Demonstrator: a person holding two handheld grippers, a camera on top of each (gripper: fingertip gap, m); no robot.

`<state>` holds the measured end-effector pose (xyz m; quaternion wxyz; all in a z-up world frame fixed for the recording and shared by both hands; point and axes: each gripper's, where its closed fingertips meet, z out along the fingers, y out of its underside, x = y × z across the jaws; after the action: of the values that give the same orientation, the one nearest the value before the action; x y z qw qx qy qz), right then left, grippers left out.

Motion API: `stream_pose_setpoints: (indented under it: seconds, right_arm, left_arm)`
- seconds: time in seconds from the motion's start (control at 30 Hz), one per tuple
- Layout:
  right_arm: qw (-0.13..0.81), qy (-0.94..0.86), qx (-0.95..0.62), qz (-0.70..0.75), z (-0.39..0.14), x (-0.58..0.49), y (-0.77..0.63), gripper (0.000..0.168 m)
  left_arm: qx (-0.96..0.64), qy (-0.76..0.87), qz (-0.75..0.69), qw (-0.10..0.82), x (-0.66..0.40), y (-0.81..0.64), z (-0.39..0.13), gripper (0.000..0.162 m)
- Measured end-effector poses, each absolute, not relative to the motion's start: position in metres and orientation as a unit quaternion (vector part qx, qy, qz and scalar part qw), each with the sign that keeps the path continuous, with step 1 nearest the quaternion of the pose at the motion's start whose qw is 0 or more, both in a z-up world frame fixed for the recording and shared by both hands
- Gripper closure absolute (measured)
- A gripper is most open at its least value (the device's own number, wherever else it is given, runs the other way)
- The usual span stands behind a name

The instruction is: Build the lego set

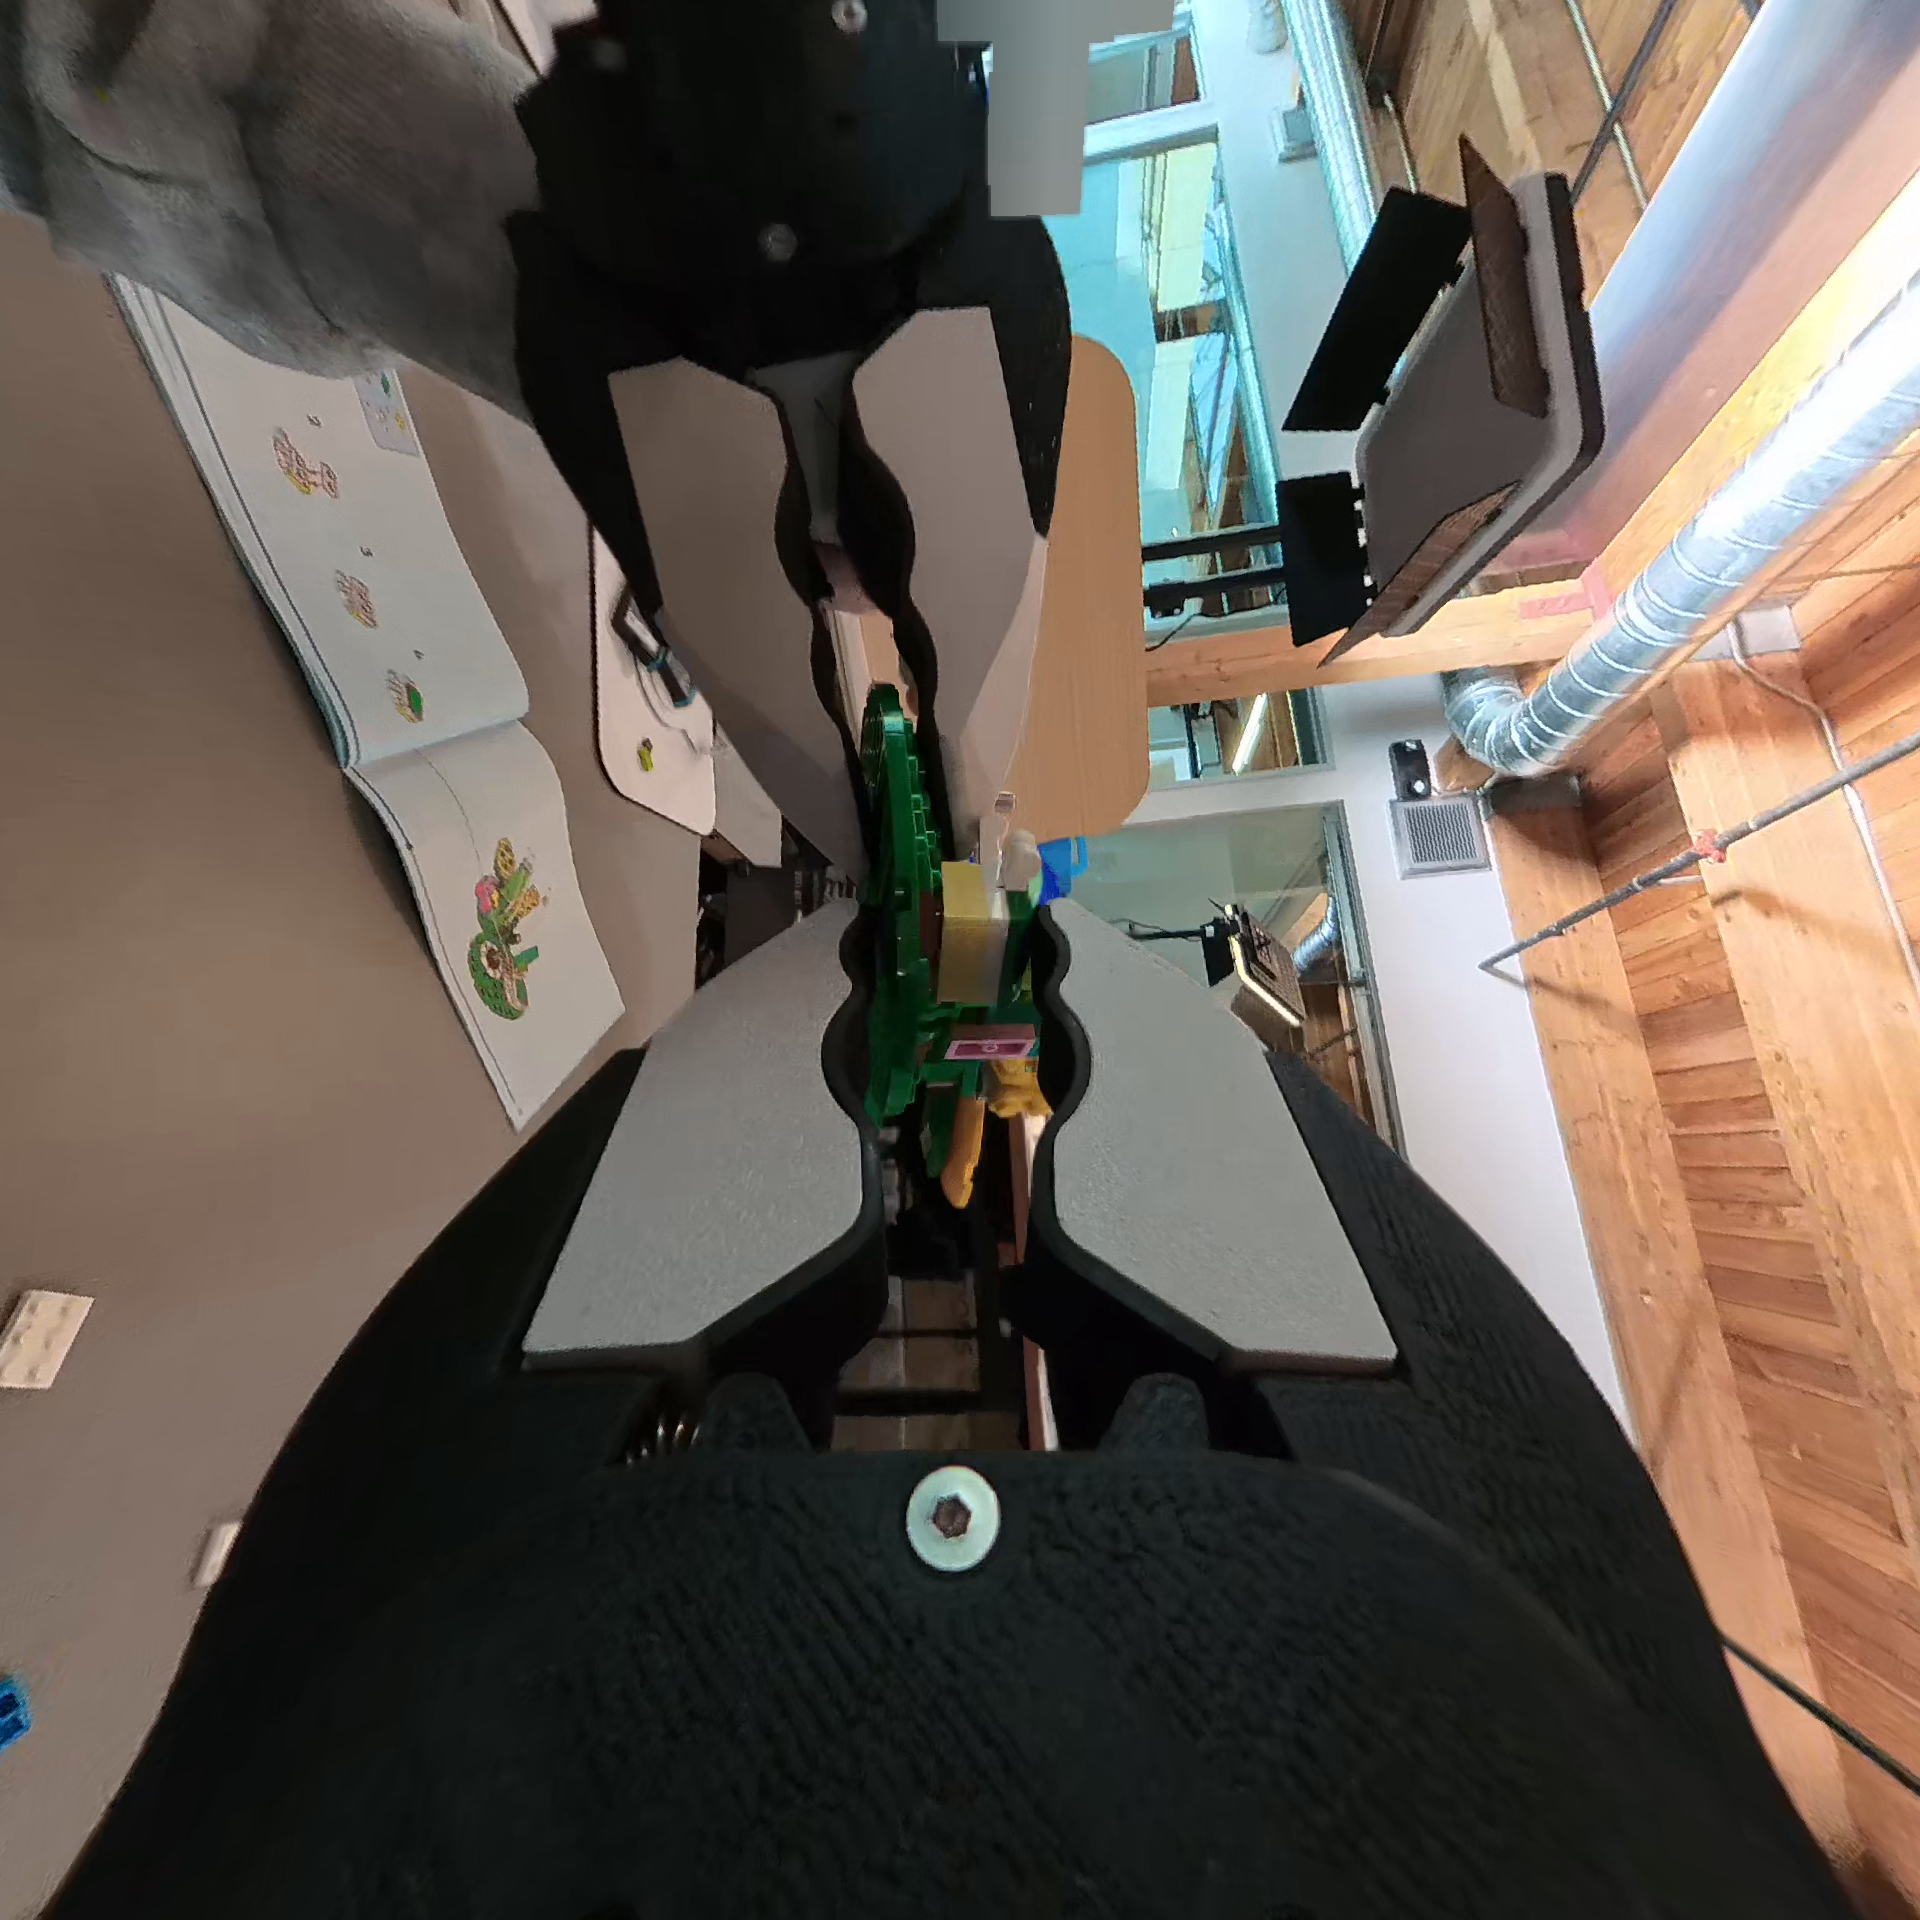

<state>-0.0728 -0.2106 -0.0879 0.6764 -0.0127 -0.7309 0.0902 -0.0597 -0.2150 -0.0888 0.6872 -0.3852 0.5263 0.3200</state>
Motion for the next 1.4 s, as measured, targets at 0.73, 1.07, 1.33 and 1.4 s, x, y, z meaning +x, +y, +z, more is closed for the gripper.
stream_pose_setpoints:
  seconds: [0.73,1.07,1.33,1.4]
  right_arm:
    - [0.627,-0.707,-0.115,0.306,-0.059,-0.045,-0.221,0.128]
    - [0.488,-0.669,-0.385,0.409,-0.065,-0.056,-0.206,0.141]
    - [0.453,-0.686,-0.406,0.400,-0.079,-0.058,-0.206,0.144]
    - [0.451,-0.683,-0.407,0.405,-0.078,-0.059,-0.206,0.145]
  left_arm:
    - [-0.367,0.509,0.365,0.688,-0.068,-0.220,-0.079,0.151]
    - [-0.367,0.515,0.409,0.658,-0.070,-0.210,-0.086,0.151]
    - [-0.365,0.520,0.408,0.656,-0.066,-0.209,-0.087,0.151]
    - [-0.366,0.522,0.409,0.654,-0.065,-0.209,-0.089,0.151]
